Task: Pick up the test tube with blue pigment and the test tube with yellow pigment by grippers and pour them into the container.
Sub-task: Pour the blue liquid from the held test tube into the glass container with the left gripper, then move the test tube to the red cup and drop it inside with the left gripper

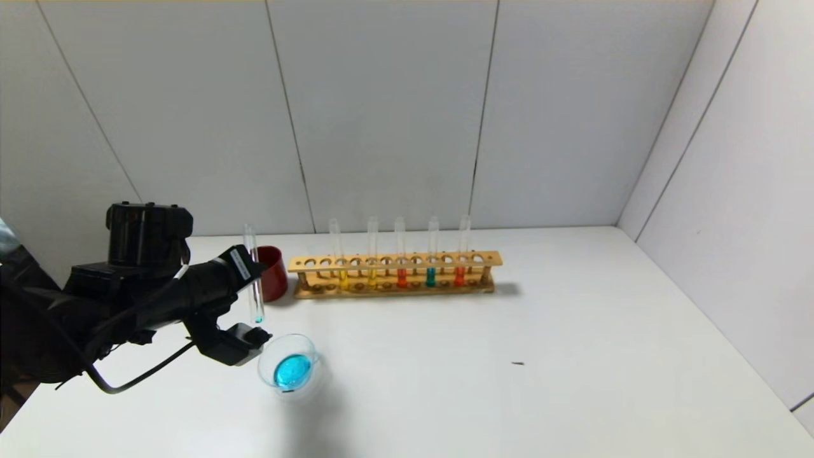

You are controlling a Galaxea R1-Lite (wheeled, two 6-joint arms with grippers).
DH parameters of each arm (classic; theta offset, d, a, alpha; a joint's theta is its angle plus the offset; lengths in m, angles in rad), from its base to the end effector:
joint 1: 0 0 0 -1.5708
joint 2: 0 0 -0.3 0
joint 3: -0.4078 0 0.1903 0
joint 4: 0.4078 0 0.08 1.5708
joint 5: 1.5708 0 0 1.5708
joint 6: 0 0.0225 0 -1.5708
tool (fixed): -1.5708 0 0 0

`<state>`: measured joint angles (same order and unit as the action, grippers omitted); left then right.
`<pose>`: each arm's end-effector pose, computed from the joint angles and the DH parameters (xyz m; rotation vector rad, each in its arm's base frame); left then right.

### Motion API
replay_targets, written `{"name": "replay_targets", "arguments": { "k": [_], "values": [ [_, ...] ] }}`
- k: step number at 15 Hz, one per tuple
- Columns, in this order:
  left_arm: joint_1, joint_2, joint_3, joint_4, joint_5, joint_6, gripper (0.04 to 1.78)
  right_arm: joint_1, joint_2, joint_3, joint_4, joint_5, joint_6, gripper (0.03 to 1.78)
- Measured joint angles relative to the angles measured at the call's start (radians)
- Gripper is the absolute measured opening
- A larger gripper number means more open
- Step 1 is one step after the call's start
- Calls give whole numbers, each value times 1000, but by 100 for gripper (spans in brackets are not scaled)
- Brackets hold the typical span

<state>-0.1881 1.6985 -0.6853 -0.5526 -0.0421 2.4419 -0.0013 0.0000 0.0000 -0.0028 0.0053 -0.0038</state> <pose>0.2813 -0.0545 0.1437 2.4079 -0.0711 -0.6642 -0.0228 0.0001 0.0758 -0.0038 -0.0028 0.0040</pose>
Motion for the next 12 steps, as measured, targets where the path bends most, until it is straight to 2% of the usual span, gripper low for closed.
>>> {"name": "replay_targets", "arguments": {
  "k": [5, 8, 10, 12],
  "values": [
    [-1, -24, 29, -30, 4, 4, 30, 0, 0, 0, 0, 0, 0, 175],
    [1, -44, 46, -61, 6, -66, 30, 0, 0, 0, 0, 0, 0, 175],
    [3, -54, 48, -92, 6, -236, 30, 0, 0, 0, 0, 0, 0, 175],
    [1, -62, 44, -162, 12, -526, 30, 0, 0, 0, 0, 0, 0, 175]
  ]
}}
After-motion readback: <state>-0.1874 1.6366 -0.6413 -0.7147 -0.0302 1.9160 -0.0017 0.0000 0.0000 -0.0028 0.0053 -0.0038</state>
